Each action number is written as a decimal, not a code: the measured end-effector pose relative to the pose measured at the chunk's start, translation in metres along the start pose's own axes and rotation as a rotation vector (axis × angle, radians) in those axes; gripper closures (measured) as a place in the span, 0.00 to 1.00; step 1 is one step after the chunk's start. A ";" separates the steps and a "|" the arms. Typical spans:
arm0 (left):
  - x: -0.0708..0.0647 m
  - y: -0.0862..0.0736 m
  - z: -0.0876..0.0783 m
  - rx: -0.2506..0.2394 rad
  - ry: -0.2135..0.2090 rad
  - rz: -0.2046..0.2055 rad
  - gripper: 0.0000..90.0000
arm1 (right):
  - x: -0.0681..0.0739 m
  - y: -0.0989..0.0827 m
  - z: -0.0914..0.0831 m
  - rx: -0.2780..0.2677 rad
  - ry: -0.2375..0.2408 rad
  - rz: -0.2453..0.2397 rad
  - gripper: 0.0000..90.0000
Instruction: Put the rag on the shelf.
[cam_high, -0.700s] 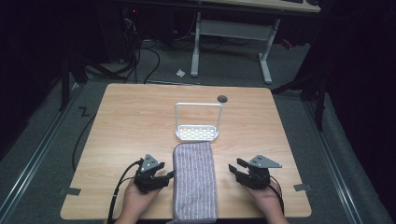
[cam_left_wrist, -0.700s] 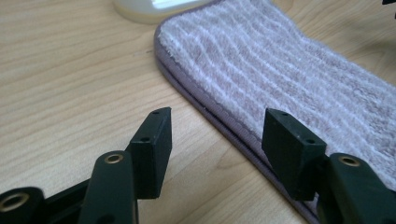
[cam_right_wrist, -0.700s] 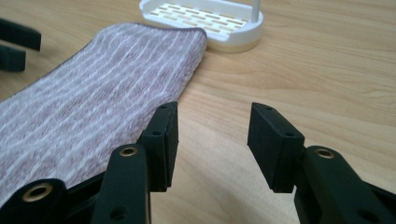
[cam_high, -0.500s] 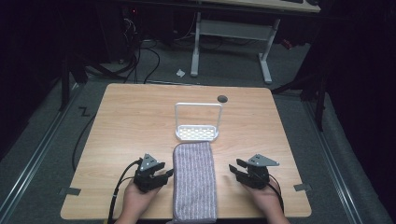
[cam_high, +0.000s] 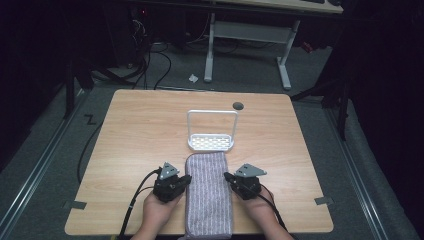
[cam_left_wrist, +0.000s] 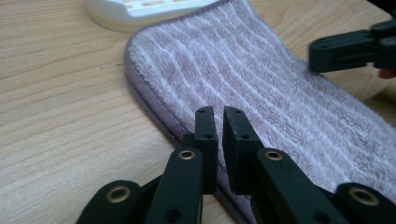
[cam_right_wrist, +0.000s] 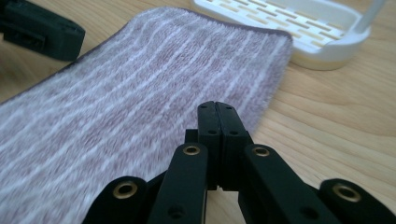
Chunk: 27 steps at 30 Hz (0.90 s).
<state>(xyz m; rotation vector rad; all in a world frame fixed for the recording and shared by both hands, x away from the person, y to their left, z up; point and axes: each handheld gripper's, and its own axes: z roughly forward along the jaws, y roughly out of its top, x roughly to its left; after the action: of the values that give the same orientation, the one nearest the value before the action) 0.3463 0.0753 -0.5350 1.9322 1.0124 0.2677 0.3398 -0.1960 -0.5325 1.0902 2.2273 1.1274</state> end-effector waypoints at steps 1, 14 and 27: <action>-0.001 0.000 0.001 0.006 0.006 0.008 0.93 | 0.000 0.001 0.005 0.014 0.000 0.007 1.00; -0.016 -0.007 0.005 0.092 -0.074 0.051 0.90 | 0.005 -0.008 0.000 0.085 0.018 -0.036 1.00; -0.041 -0.015 0.001 0.130 -0.159 0.107 0.89 | 0.008 -0.031 -0.031 0.085 0.041 -0.041 0.99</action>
<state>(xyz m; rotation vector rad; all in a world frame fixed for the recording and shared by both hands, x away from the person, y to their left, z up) 0.3125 0.0483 -0.5394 2.0928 0.8411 0.1079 0.3005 -0.2159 -0.5395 1.0586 2.3378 1.0553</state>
